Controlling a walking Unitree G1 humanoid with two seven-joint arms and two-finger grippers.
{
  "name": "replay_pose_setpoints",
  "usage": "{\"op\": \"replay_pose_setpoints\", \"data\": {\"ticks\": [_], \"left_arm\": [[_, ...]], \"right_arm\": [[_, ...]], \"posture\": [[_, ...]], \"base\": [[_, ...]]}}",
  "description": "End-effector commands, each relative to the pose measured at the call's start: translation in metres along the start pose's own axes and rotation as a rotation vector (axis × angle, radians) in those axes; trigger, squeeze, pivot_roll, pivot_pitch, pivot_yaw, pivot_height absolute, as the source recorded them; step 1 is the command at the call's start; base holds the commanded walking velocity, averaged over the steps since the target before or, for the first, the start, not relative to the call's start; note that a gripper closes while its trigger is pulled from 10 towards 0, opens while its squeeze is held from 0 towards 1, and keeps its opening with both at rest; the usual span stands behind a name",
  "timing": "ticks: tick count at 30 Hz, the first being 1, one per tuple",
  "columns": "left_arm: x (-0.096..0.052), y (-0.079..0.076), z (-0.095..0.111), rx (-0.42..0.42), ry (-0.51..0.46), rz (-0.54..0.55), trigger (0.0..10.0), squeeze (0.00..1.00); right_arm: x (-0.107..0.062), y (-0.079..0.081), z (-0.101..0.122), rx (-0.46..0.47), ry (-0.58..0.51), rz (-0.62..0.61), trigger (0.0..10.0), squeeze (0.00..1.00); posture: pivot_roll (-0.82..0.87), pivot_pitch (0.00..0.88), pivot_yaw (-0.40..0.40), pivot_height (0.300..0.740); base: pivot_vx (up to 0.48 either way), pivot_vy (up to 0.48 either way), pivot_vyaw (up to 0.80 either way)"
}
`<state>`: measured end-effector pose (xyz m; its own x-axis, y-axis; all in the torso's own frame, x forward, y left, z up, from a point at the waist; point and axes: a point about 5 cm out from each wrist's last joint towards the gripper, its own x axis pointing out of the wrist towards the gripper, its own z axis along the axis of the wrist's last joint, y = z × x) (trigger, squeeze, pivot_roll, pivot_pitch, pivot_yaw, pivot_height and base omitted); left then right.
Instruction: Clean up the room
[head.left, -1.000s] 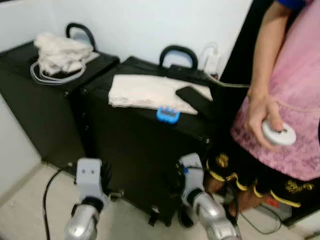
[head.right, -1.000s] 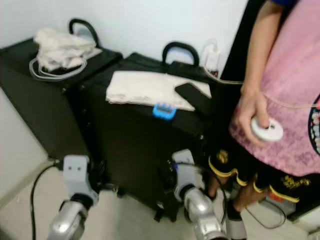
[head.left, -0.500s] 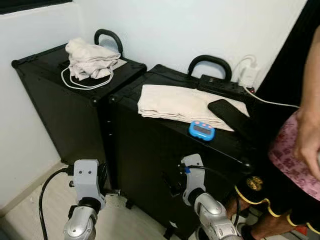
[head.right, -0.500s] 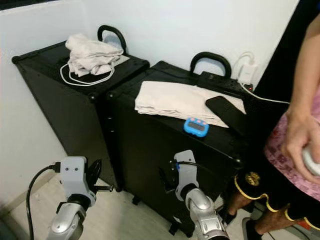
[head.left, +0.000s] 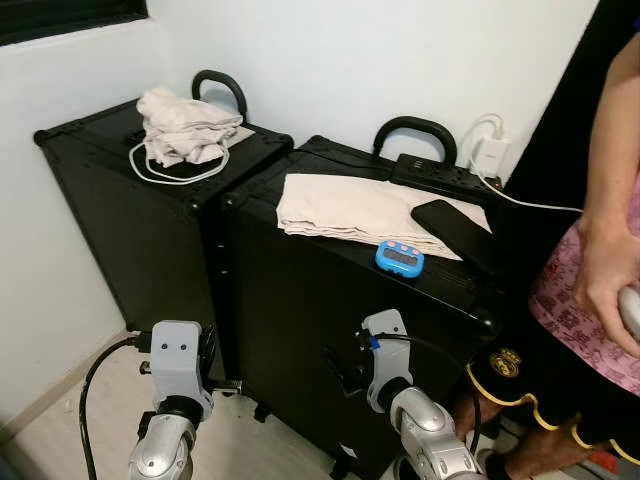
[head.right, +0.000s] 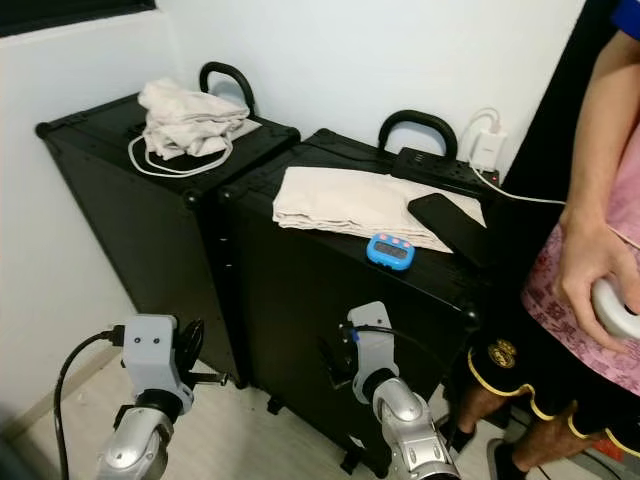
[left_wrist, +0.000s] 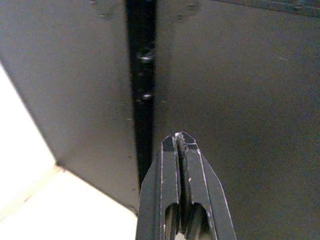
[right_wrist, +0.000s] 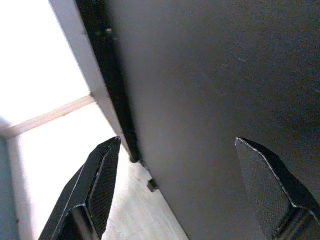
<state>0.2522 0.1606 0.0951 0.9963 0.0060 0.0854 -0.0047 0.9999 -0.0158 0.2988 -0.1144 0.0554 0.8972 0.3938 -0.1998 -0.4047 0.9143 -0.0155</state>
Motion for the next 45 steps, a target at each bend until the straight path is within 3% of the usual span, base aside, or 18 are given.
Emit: {"op": "replay_pose_setpoints", "data": {"ticks": [1, 14, 29, 32, 45], "left_arm": [[-0.004, 0.001, -0.007, 0.005, 0.025, 0.005, 10.0, 0.0], [-0.004, 0.0, -0.005, 0.001, 0.015, -0.004, 10.0, 0.0], [-0.005, -0.012, -0.011, -0.004, 0.063, -0.072, 10.0, 0.0], [-0.004, -0.018, -0.011, 0.014, 0.067, -0.102, 10.0, 0.0], [-0.003, -0.021, -0.006, -0.003, 0.04, -0.141, 10.0, 0.0]], "right_arm": [[-0.001, 0.002, -0.002, -0.008, 0.003, 0.008, 10.0, 0.0], [-0.001, 0.002, -0.003, -0.013, 0.003, 0.011, 10.0, 0.0], [-0.001, 0.0, -0.001, -0.01, -0.002, -0.001, 10.0, 0.0], [-0.002, -0.004, -0.001, 0.038, -0.012, -0.032, 10.0, 0.0], [-0.002, -0.007, 0.001, 0.039, -0.016, -0.043, 10.0, 0.0]], "posture": [[-0.04, 0.107, -0.075, 0.74], [-0.03, 0.108, -0.078, 0.74], [-0.04, 0.116, -0.073, 0.74], [-0.05, 0.117, -0.072, 0.74], [-0.05, 0.122, -0.068, 0.74]], "base": [[0.0, 0.0, 0.8], [0.0, 0.0, 0.8], [0.0, 0.0, 0.8], [0.0, 0.0, 0.0], [0.0, 0.0, 0.0]]}}
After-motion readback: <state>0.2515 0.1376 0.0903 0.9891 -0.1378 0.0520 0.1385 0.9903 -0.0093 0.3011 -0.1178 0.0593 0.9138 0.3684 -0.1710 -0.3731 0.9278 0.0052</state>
